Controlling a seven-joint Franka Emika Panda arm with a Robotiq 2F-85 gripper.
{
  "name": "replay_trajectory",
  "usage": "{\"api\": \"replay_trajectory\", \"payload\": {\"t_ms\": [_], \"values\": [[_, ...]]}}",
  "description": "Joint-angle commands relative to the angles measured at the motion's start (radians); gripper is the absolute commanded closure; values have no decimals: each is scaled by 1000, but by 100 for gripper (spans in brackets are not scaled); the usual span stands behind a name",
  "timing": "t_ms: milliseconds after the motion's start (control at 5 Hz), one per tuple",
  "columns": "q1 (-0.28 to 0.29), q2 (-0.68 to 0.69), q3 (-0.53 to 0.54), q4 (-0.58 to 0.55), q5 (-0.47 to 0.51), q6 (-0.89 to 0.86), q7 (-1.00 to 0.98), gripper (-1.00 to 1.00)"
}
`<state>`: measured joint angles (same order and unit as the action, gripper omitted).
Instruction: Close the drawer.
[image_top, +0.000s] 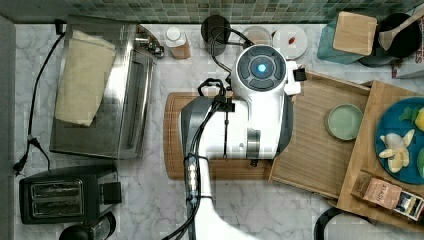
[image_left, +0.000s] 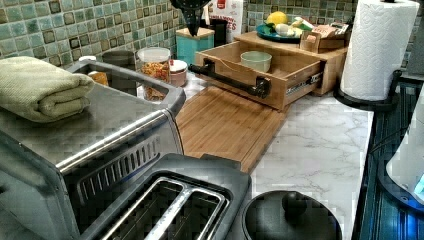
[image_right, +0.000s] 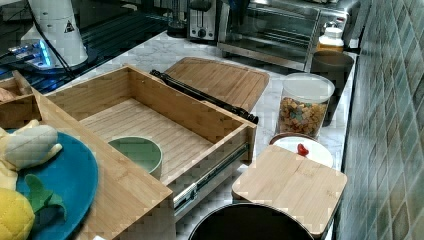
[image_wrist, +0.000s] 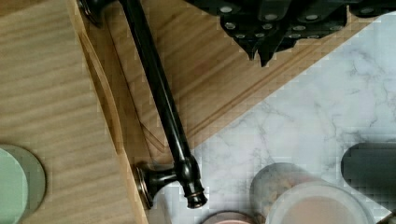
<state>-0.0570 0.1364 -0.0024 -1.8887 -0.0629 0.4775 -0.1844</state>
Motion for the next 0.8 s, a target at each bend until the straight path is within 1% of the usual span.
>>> {"api": "replay_trajectory", "payload": {"t_ms": [200,400,600,800], "values": [[39,89,38,5,-110,47,-160,100],[58,143,27,13,-170,125,-99,100],[62,180,20,39,-207,110,-85,100],[54,204,17,32,-248,147,-76,100]]}}
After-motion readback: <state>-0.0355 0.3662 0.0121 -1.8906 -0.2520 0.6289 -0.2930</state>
